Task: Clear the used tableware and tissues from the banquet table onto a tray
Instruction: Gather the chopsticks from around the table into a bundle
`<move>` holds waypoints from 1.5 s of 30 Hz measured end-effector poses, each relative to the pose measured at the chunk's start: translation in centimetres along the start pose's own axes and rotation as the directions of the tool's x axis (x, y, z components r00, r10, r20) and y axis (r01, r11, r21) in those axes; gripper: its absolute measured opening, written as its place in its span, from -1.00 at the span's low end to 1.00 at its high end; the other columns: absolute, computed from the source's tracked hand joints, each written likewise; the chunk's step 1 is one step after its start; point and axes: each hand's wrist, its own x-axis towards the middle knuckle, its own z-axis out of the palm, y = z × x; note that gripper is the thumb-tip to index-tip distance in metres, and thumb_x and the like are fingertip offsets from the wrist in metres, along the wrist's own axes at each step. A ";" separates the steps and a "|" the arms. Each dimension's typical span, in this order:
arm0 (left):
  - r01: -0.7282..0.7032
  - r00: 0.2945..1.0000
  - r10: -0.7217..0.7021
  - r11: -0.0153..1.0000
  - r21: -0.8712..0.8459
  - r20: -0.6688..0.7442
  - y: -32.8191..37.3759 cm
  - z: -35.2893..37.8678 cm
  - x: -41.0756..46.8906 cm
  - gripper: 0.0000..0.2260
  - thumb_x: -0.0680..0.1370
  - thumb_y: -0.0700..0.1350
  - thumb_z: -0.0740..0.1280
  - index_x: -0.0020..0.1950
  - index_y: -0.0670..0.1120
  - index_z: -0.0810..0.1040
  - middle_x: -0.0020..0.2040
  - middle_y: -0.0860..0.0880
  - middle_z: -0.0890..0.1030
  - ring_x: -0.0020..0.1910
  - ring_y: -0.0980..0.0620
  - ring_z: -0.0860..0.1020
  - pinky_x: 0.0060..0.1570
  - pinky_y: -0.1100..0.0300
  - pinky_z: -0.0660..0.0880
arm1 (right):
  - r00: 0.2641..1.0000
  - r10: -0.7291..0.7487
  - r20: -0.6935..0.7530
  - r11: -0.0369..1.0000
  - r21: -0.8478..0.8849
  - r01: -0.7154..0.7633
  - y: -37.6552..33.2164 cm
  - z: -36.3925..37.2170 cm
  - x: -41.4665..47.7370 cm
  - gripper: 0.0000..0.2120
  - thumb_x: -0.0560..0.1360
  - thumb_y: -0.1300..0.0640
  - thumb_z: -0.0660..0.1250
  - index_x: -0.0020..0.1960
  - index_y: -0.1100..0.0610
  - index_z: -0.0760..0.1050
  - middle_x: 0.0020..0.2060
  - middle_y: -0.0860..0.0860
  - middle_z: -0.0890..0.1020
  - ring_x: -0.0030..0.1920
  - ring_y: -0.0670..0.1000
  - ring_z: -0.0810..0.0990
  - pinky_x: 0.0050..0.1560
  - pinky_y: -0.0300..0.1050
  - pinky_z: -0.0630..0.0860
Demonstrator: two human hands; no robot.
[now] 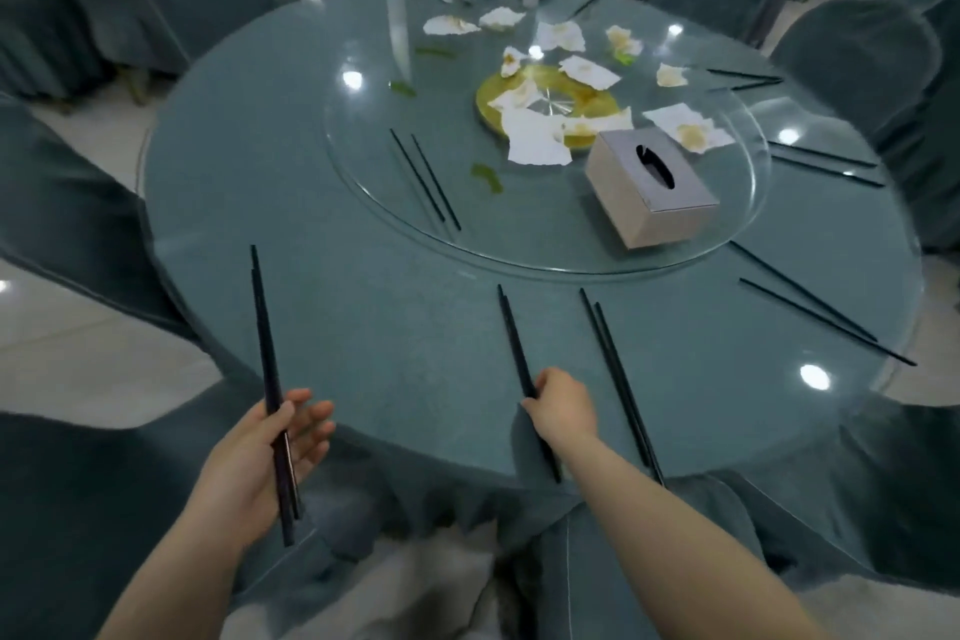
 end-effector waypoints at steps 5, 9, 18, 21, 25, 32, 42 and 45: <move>0.014 0.998 -0.013 1.000 0.006 -0.064 -1.4 1.8 0.0 -0.78 0.67 -0.21 0.08 -0.05 -0.13 0.50 -0.34 -0.06 0.68 -0.41 0.06 0.65 -0.41 0.24 0.60 | 0.998 -0.026 0.050 0.998 -0.053 0.029 0.5 -0.3 1.0 -0.84 0.51 0.12 0.37 -0.20 0.17 0.52 -0.26 0.04 0.59 -0.26 0.04 0.51 -0.28 -0.17 0.41; 0.031 0.998 -0.030 0.999 0.026 -0.057 -2.3 3.5 0.5 -0.79 0.66 -0.21 0.09 -0.03 -0.13 0.51 -0.32 -0.07 0.69 -0.40 0.06 0.65 -0.39 0.22 0.60 | 0.993 -0.073 0.088 0.991 -0.105 0.082 1.7 -0.6 0.8 -0.78 0.57 0.15 0.22 -0.25 0.16 0.43 -0.26 0.04 0.55 -0.26 0.04 0.49 -0.31 -0.18 0.36; 0.068 0.997 -0.066 0.995 0.067 -0.033 -3.6 6.8 2.5 -0.79 0.67 -0.19 0.10 -0.02 -0.10 0.51 -0.29 -0.05 0.70 -0.38 0.06 0.66 -0.30 0.19 0.60 | 0.981 0.020 -0.195 1.000 0.025 -0.016 8.4 -6.5 1.7 -0.91 0.57 0.18 0.14 0.06 0.17 0.31 -0.08 0.13 0.54 -0.12 0.19 0.55 -0.18 0.00 0.46; 0.075 0.997 -0.074 0.993 0.086 -0.017 -3.7 7.7 2.9 -0.78 0.67 -0.20 0.09 -0.04 -0.10 0.51 -0.31 -0.05 0.69 -0.41 0.06 0.65 -0.41 0.24 0.59 | 0.988 0.087 -0.127 0.992 -0.075 -0.097 10.7 -6.9 1.6 -0.68 0.58 -0.04 0.24 0.15 0.21 0.39 0.09 0.14 0.50 0.05 0.22 0.55 -0.03 0.01 0.47; 0.066 0.998 -0.066 0.993 0.103 -0.004 -3.3 8.6 3.7 -0.78 0.67 -0.20 0.08 -0.05 -0.09 0.50 -0.33 -0.04 0.69 -0.42 0.07 0.65 -0.43 0.25 0.59 | 0.990 0.110 -0.083 0.980 -0.155 -0.122 11.3 -6.3 1.4 -0.72 0.59 0.03 0.20 0.15 0.24 0.42 0.12 0.16 0.50 0.05 0.20 0.56 -0.08 -0.04 0.44; 0.077 0.994 -0.086 0.989 0.123 0.065 -2.0 8.7 5.5 -0.78 0.67 -0.19 0.09 -0.05 -0.08 0.50 -0.33 -0.04 0.69 -0.42 0.06 0.65 -0.42 0.24 0.59 | 0.990 0.138 -0.040 0.967 -0.211 -0.144 10.4 -5.8 0.6 -0.80 0.54 0.12 0.23 0.08 0.23 0.41 0.06 0.14 0.55 0.04 0.18 0.57 -0.07 -0.07 0.46; 0.063 0.989 -0.073 0.995 0.077 0.130 2.9 4.3 7.3 -0.79 0.67 -0.21 0.08 -0.05 -0.10 0.49 -0.35 -0.05 0.68 -0.45 0.07 0.63 -0.44 0.25 0.58 | 0.998 0.026 -0.060 0.969 -0.244 -0.040 4.8 -3.3 -0.8 -0.89 0.57 0.15 0.11 -0.07 0.16 0.19 -0.25 0.07 0.49 -0.29 0.11 0.43 -0.32 -0.05 0.28; 0.049 0.990 -0.055 0.997 0.052 0.131 4.7 2.5 8.4 -0.78 0.67 -0.21 0.07 -0.04 -0.10 0.48 -0.35 -0.04 0.68 -0.46 0.07 0.63 -0.46 0.26 0.57 | 0.996 -0.021 -0.091 0.982 -0.187 0.004 1.4 -2.8 -0.5 -0.90 0.58 0.17 0.09 -0.07 0.15 0.17 -0.39 0.05 0.43 -0.45 0.06 0.33 -0.44 -0.06 0.20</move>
